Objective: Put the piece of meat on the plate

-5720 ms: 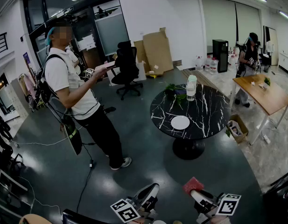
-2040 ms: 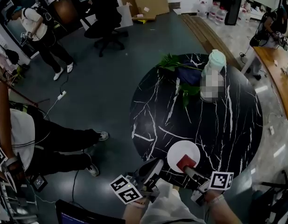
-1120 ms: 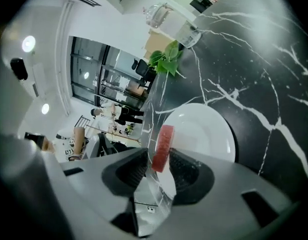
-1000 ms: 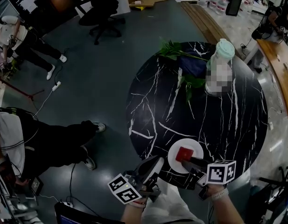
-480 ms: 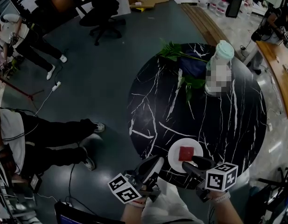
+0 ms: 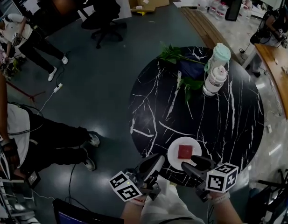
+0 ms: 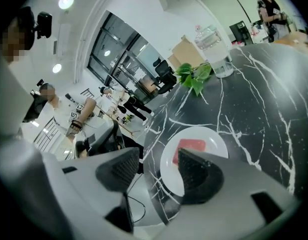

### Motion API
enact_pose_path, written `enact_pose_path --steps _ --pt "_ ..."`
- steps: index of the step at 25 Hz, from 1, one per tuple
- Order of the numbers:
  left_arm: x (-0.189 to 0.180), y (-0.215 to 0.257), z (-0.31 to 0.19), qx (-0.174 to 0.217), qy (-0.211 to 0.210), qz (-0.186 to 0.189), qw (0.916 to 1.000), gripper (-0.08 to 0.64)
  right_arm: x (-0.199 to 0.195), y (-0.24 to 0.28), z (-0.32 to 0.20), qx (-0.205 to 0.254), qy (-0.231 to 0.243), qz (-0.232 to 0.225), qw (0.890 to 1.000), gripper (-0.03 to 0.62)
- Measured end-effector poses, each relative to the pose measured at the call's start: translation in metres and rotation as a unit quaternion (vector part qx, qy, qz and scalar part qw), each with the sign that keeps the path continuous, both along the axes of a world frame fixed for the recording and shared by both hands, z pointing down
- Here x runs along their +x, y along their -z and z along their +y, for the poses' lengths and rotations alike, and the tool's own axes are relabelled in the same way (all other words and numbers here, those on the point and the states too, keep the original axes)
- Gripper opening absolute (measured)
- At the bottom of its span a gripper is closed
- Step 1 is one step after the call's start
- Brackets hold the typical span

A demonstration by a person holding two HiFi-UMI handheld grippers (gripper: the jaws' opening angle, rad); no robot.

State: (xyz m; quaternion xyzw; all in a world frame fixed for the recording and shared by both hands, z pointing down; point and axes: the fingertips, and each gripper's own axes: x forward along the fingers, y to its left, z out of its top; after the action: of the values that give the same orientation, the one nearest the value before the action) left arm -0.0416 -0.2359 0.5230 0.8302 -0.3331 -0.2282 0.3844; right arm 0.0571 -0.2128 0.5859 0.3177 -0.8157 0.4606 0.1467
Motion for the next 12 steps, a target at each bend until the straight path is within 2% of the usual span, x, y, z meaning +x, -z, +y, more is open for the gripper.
enact_pose_path --steps 12 --pt "0.002 0.045 0.007 0.033 -0.001 -0.013 0.9994 0.007 0.002 0.055 0.011 0.063 0.01 -0.027 0.998 0.221"
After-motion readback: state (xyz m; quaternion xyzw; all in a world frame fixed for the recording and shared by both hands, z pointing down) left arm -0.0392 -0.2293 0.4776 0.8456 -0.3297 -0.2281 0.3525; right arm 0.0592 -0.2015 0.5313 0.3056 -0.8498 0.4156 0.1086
